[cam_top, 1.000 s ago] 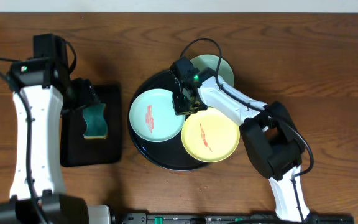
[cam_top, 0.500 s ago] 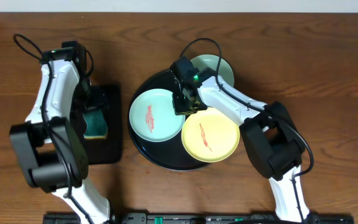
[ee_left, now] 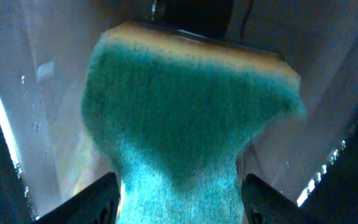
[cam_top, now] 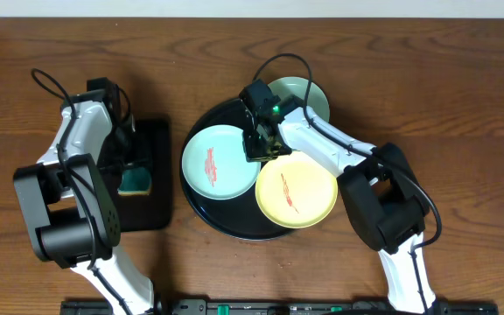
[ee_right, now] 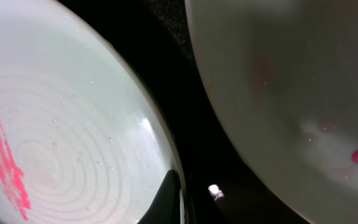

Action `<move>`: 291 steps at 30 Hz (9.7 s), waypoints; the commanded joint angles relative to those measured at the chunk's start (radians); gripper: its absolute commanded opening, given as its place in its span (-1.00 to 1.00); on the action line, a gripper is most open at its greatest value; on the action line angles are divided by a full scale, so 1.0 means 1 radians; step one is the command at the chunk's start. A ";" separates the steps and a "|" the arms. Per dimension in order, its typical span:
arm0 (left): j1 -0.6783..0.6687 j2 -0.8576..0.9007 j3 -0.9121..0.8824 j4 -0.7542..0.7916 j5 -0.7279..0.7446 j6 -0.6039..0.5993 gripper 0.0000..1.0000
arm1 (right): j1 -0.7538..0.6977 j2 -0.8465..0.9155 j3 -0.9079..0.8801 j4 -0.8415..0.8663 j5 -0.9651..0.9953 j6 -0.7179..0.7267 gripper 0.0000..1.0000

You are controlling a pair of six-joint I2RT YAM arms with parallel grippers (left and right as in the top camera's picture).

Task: Clean dirty plates on tray and stack at the side
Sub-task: 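Grasp the green-yellow sponge with the left gripper and lift it, then scrub the left green plate with the sponge while right gripper holds it, then lift the sponge back toward the black sponge tray with the left gripper, then lift the cleaned green plate with the right gripper and place it right of tray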

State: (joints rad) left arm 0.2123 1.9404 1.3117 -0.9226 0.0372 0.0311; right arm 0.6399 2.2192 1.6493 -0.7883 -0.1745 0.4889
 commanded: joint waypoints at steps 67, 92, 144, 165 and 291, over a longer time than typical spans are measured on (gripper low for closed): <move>-0.263 -0.259 -0.048 0.044 0.040 -0.398 -0.85 | -0.002 0.067 -0.003 -0.010 0.008 -0.033 -0.98; -0.481 0.031 -0.048 0.198 0.134 -0.500 -0.85 | -0.034 0.067 -0.021 0.000 -0.051 -0.053 -0.98; -0.510 0.031 -0.049 0.134 0.157 -0.416 -0.85 | -0.031 0.067 -0.021 0.007 -0.051 -0.078 -0.98; -0.515 0.031 -0.049 0.086 0.100 -0.441 -0.85 | -0.031 0.067 -0.021 0.011 -0.051 -0.078 -0.98; -0.137 -0.442 0.001 -0.082 -0.207 -0.436 -0.85 | 0.389 -0.324 0.000 -0.066 1.235 -0.146 -0.98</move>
State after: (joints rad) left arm 0.0711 1.4921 1.3170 -1.0058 -0.1493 -0.3931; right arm 1.0691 1.9270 1.6482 -0.8509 1.1683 0.3466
